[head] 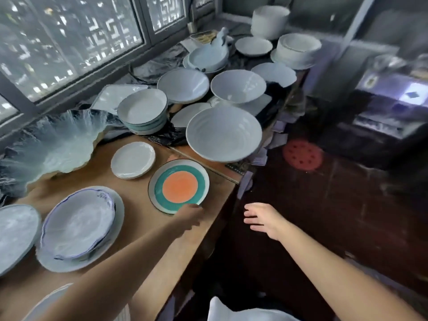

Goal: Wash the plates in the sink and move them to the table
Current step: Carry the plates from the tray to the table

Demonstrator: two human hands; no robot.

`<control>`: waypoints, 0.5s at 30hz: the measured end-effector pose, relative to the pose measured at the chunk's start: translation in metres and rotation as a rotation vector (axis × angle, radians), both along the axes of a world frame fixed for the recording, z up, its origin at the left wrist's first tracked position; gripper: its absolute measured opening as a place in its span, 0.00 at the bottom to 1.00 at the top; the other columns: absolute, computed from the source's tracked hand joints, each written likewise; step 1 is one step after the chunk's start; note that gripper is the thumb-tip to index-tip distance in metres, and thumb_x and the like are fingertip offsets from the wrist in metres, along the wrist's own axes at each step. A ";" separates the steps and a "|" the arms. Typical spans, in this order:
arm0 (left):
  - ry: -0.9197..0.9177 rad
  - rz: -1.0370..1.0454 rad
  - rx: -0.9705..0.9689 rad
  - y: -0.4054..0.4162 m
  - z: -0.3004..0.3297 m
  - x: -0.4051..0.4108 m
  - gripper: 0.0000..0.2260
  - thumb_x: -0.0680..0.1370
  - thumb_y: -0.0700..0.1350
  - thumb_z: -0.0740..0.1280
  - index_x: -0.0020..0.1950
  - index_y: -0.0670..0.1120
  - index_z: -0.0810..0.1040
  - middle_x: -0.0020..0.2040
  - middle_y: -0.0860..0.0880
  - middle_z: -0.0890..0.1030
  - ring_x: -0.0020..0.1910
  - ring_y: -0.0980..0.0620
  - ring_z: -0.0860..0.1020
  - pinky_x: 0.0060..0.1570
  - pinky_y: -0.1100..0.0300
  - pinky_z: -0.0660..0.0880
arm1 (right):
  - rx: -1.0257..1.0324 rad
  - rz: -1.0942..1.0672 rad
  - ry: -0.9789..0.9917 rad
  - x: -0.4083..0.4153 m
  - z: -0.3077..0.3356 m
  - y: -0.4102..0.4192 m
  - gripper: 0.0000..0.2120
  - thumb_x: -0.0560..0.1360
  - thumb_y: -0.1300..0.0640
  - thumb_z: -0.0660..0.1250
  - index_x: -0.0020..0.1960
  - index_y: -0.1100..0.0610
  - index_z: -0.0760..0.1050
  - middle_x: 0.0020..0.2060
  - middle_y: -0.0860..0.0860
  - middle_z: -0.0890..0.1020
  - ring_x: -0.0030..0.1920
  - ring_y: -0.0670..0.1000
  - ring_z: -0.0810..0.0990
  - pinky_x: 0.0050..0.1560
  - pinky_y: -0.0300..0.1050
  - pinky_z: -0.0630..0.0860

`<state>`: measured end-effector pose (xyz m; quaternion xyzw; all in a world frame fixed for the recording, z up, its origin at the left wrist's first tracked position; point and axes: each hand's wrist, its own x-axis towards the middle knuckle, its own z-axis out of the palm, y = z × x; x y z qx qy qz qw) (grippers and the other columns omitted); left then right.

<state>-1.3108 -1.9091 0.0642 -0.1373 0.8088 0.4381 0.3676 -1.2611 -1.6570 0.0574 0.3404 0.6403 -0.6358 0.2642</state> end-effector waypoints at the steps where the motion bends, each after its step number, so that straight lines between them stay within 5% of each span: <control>1: 0.031 -0.110 -0.022 0.021 0.002 0.007 0.04 0.80 0.41 0.63 0.50 0.44 0.77 0.44 0.45 0.77 0.37 0.51 0.75 0.33 0.62 0.70 | 0.028 0.004 0.015 0.016 0.004 0.010 0.11 0.82 0.52 0.65 0.62 0.53 0.77 0.57 0.53 0.82 0.53 0.53 0.84 0.55 0.50 0.78; 4: 0.132 -0.416 -0.135 0.090 0.006 0.034 0.09 0.81 0.44 0.63 0.42 0.52 0.75 0.48 0.48 0.78 0.46 0.50 0.76 0.49 0.58 0.76 | 0.147 -0.016 0.070 0.071 0.016 0.047 0.07 0.81 0.54 0.64 0.55 0.51 0.79 0.54 0.51 0.82 0.50 0.50 0.84 0.51 0.45 0.76; 7: 0.281 -0.697 -0.218 0.165 0.016 0.073 0.07 0.82 0.47 0.61 0.49 0.52 0.78 0.51 0.50 0.79 0.52 0.49 0.77 0.57 0.56 0.74 | 0.305 -0.052 0.129 0.138 0.025 0.095 0.09 0.80 0.56 0.63 0.54 0.53 0.81 0.48 0.48 0.82 0.46 0.50 0.84 0.42 0.39 0.74; 12: 0.368 -0.988 -0.151 0.292 0.035 0.170 0.07 0.77 0.48 0.62 0.49 0.53 0.80 0.52 0.44 0.85 0.51 0.44 0.83 0.51 0.52 0.81 | 0.580 -0.098 0.156 0.276 0.038 0.191 0.12 0.81 0.54 0.65 0.63 0.51 0.80 0.51 0.48 0.84 0.50 0.49 0.82 0.48 0.40 0.72; 15: 0.476 -1.160 -0.125 0.379 0.051 0.242 0.09 0.79 0.45 0.61 0.52 0.50 0.81 0.52 0.45 0.84 0.48 0.46 0.82 0.47 0.57 0.78 | 0.689 -0.156 0.118 0.371 0.050 0.253 0.15 0.81 0.54 0.62 0.66 0.52 0.78 0.59 0.50 0.84 0.58 0.50 0.81 0.54 0.41 0.73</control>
